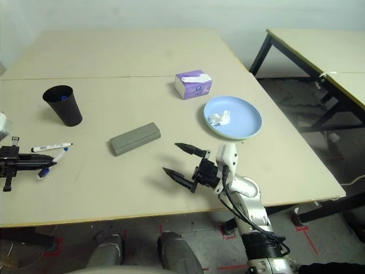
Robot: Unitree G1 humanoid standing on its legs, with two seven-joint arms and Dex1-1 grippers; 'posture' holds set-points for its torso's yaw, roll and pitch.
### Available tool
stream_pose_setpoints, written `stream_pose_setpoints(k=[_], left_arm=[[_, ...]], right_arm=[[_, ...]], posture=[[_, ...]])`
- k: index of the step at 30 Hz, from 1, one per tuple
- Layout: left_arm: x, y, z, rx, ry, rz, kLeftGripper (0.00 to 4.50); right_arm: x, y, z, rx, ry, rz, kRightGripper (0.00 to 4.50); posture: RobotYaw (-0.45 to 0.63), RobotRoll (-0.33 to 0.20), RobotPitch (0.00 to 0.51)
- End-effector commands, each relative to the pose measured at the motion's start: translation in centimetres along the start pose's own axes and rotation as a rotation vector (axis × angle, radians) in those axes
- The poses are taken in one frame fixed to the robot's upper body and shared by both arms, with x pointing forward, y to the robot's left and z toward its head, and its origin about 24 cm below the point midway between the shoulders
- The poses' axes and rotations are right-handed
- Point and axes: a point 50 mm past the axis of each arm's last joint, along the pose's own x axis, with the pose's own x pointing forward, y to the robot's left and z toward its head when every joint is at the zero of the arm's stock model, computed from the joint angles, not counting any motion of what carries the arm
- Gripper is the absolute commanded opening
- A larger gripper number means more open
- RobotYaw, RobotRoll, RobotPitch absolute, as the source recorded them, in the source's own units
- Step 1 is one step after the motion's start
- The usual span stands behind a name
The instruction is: Organize and tidy the items on the table.
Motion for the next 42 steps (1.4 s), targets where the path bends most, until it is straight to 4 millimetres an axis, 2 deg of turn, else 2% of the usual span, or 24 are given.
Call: stream_pose_setpoints(k=[1, 7, 13, 21, 26, 33, 38, 42], left_arm=[[-0.4, 0.2, 1.5, 0.012, -0.160, 0.125, 0.01], [0.3, 0.6, 3.4, 0.040, -0.375, 0.298, 0.01], [1.7, 1.2, 4.0, 0.080, -0.462, 0.437, 0.01], [3.8, 3.4, 3.7, 0.137, -0.386, 0.663, 0.01], [6.5, 4.7, 3.8, 0.175, -0.306, 0.703, 0.01], [9.2, 6.3, 5.5, 0.177, -0.351, 0.715, 0.01], [9.4, 7.0, 5.9, 0.183, -0.368, 0.733, 0.01], [9.2, 7.4, 5.4, 0.173, -0.364, 0.754, 0.01]], right_arm=[[-0.6, 0.2, -0.3, 0.006, 0.028, 0.004, 4.50], [-0.6, 0.3, -0.5, 0.012, 0.033, 0.010, 4.50], [-0.5, 0.4, -0.5, 0.010, 0.038, 0.019, 4.50], [-0.8, 0.9, -0.6, 0.016, 0.051, 0.033, 4.50], [-0.6, 1.2, -0.7, 0.015, 0.057, 0.048, 4.50], [-0.4, 1.5, -0.7, 0.019, 0.055, 0.044, 4.50], [-0.6, 1.5, -0.6, 0.015, 0.060, 0.029, 4.50], [-0.7, 1.6, -0.6, 0.015, 0.064, 0.024, 4.50]], posture=[[-0.03, 0.000, 0.089], [-0.02, 0.000, 0.085], [-0.03, 0.000, 0.084], [-0.03, 0.000, 0.085], [-0.04, 0.000, 0.092], [-0.06, 0.000, 0.101], [-0.07, 0.000, 0.104], [-0.07, 0.000, 0.107]])
